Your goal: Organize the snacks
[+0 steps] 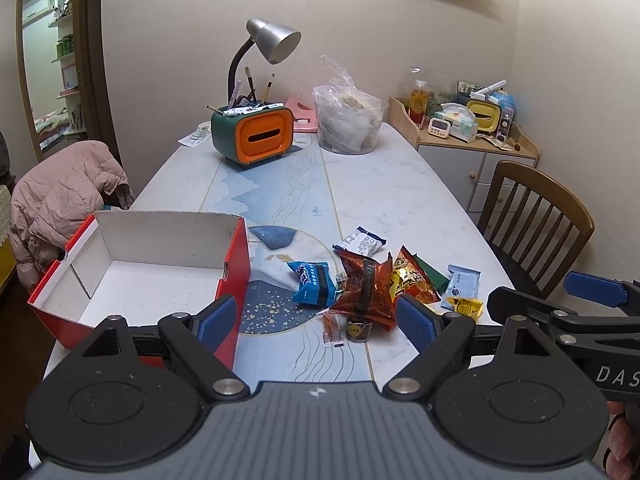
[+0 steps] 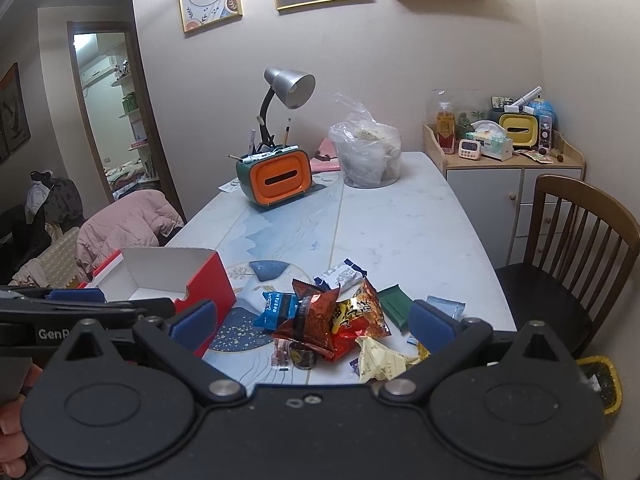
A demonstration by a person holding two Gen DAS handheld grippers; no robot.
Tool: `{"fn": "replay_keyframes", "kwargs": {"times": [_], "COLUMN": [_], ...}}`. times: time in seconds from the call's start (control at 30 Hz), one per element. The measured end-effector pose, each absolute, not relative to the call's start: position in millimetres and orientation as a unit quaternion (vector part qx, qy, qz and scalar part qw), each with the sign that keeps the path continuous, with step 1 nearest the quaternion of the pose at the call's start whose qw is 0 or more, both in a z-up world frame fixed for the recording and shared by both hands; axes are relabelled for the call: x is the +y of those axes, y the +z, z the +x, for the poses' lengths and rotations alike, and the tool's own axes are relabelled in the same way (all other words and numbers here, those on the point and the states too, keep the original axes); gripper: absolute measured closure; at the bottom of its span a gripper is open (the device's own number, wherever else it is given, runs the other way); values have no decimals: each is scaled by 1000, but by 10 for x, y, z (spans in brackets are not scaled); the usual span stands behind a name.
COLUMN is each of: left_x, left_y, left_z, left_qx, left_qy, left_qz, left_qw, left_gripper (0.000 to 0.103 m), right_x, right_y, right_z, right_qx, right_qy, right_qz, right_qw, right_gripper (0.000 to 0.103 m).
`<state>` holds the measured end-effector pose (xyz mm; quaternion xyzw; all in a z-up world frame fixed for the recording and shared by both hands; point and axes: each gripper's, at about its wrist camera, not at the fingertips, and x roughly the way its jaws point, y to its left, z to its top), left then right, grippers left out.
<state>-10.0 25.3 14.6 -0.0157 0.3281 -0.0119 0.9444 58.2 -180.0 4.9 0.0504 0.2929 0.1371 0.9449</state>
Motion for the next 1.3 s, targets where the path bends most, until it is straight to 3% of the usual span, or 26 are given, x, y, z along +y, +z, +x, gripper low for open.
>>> {"fn": "replay_keyframes", "kwargs": {"times": [0.73,1.3], "left_x": [490,319], "left_y": [48,-263], "left_z": [-57,332], "left_qx": [326,390], "left_qy": [-87,-77], "left_qz": [11,-19], "left_qw": [941,917], "left_gripper": [16,16], "right_x": [-1554,-2125], "right_y": [27,-405], "right_z": [406,870], "right_qx": [286,367], "right_qy": [84,47], "right_qz": [56,86], "right_qw": [953,925], "right_gripper": [4,15]}}
